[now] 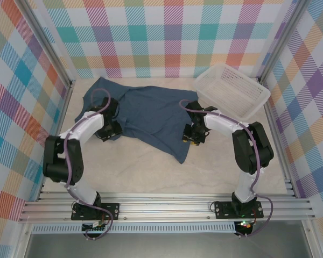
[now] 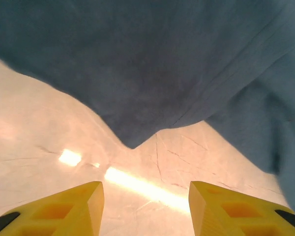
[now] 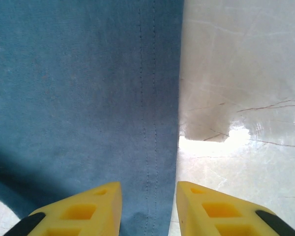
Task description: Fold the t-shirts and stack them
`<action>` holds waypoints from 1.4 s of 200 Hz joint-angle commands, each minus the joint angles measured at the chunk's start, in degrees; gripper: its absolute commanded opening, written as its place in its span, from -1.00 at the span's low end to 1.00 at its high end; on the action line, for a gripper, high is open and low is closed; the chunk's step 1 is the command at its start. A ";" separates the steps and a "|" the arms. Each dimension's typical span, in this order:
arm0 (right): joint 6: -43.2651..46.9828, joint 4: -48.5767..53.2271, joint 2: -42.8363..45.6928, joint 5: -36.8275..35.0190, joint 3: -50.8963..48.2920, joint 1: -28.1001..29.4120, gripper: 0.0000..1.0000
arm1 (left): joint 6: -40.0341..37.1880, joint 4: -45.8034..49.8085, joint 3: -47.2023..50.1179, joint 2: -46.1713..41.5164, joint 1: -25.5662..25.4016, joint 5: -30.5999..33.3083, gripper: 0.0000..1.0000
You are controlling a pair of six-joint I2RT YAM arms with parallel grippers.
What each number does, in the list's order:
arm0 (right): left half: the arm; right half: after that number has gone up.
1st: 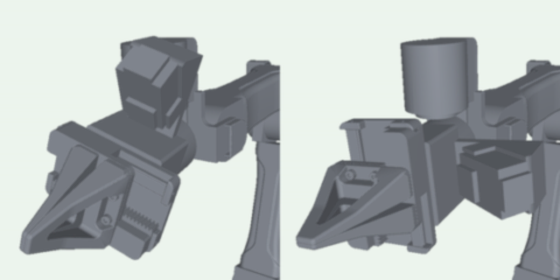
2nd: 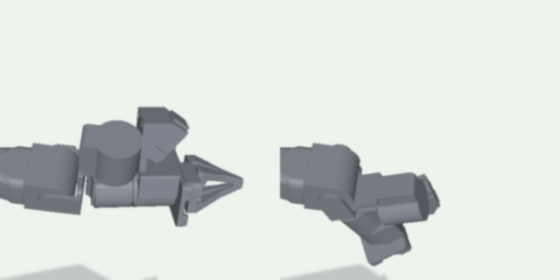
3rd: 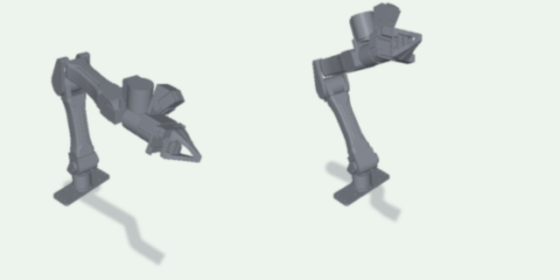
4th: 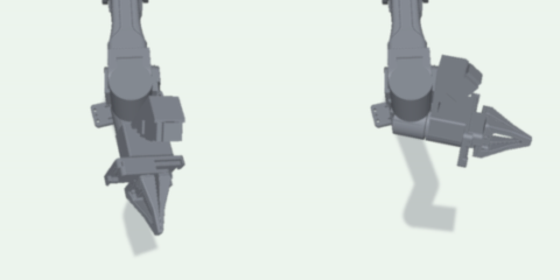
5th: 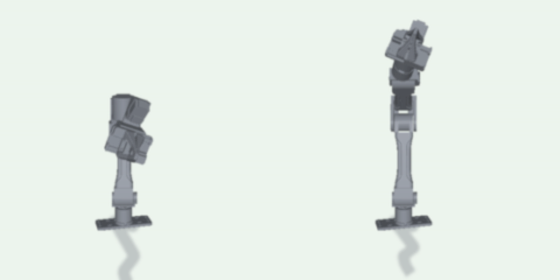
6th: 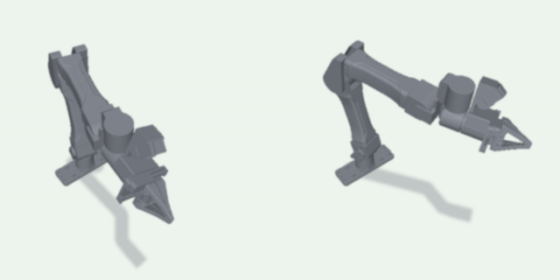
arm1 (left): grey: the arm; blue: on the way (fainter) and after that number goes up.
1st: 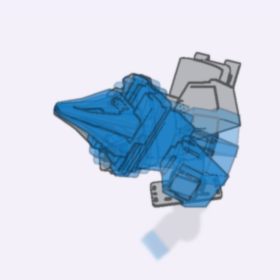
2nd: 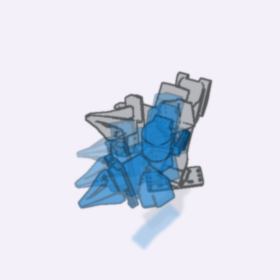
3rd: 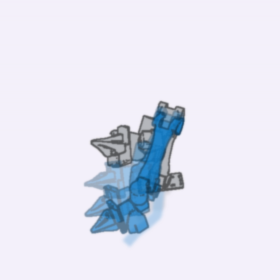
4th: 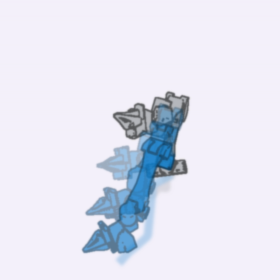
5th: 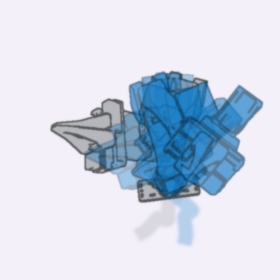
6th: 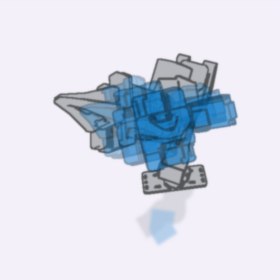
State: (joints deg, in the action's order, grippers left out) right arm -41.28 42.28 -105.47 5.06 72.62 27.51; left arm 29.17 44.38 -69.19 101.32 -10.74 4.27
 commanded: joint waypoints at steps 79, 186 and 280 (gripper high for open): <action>-0.65 0.59 4.31 0.48 -3.01 0.05 -0.29 | -6.33 -4.56 -2.90 6.95 0.46 6.39 -0.44; -0.48 1.31 3.91 -0.75 -3.89 0.09 -0.30 | 3.15 11.48 6.13 -14.44 0.51 2.44 -1.00; 0.20 3.18 -1.53 -2.05 2.00 2.63 -0.30 | 6.33 20.65 18.58 -26.67 3.56 2.89 -0.45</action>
State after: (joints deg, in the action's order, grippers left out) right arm -41.47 43.31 -105.14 4.08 71.70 29.41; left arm 35.09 61.04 -50.96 75.22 -7.99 7.94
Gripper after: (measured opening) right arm 0.349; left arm 0.087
